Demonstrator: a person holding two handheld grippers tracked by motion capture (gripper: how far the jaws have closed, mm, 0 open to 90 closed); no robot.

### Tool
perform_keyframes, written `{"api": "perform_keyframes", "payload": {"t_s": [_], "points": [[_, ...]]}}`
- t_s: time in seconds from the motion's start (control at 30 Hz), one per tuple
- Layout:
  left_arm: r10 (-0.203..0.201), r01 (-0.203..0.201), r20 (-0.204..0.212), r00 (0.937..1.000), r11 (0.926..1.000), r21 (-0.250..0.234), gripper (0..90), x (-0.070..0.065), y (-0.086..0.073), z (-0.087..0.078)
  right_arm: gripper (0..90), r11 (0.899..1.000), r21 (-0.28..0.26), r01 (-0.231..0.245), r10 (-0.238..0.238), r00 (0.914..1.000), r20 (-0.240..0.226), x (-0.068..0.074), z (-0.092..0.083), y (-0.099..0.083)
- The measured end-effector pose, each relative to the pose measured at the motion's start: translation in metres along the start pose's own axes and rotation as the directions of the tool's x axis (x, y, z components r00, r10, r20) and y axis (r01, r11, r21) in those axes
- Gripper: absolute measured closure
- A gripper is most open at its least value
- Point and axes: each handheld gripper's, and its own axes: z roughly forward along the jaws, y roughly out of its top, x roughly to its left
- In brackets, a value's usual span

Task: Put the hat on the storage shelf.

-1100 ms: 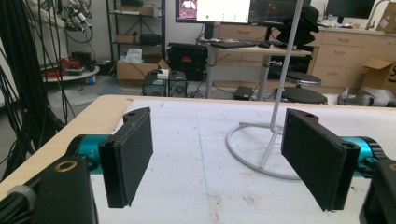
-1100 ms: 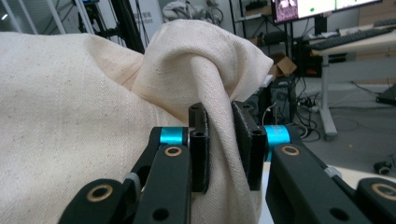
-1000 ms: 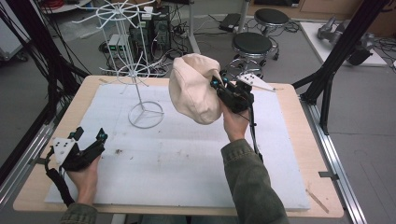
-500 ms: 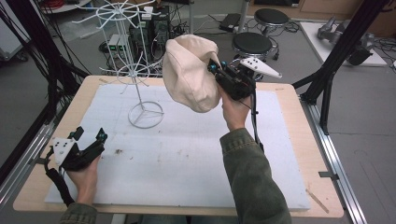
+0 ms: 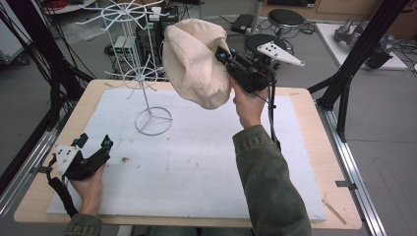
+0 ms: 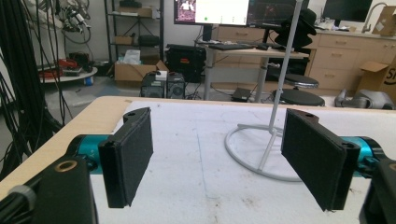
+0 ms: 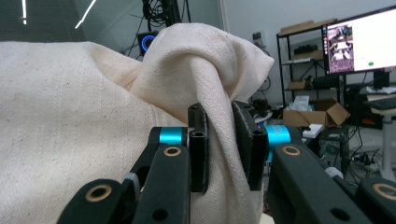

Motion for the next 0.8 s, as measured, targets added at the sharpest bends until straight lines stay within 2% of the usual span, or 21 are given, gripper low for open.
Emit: {"api": "perform_keyframes", "payload": {"t_s": [0.2,0.3,0.47,0.57,0.8], "points": [[-0.002,0.002,-0.002,1.0000,1.0000,-0.001,25.2,0.000,0.000,0.000,77.3,1.000,-0.031,0.005,-0.006,1.0000,-0.006,0.005,0.001,0.018],[-0.001,0.001,0.000,1.0000,1.0000,0.002,25.2,0.000,0.000,0.000,77.3,0.998,-0.060,-0.011,0.010,0.9997,-0.024,0.009,0.003,0.027],[0.000,0.000,-0.002,1.0000,1.0000,0.002,25.2,0.000,0.000,0.000,77.3,0.996,-0.092,-0.012,0.006,0.9981,-0.061,0.021,0.009,0.047],[-0.004,0.004,-0.003,1.0000,1.0000,0.001,25.2,0.001,0.000,0.000,77.3,0.993,-0.114,-0.001,-0.008,0.9967,-0.080,0.034,0.015,0.059],[-0.006,0.006,-0.003,1.0000,1.0000,-0.002,25.2,0.001,0.000,0.000,77.2,0.990,-0.138,0.015,-0.029,0.9949,-0.097,0.048,0.027,0.077]]}}
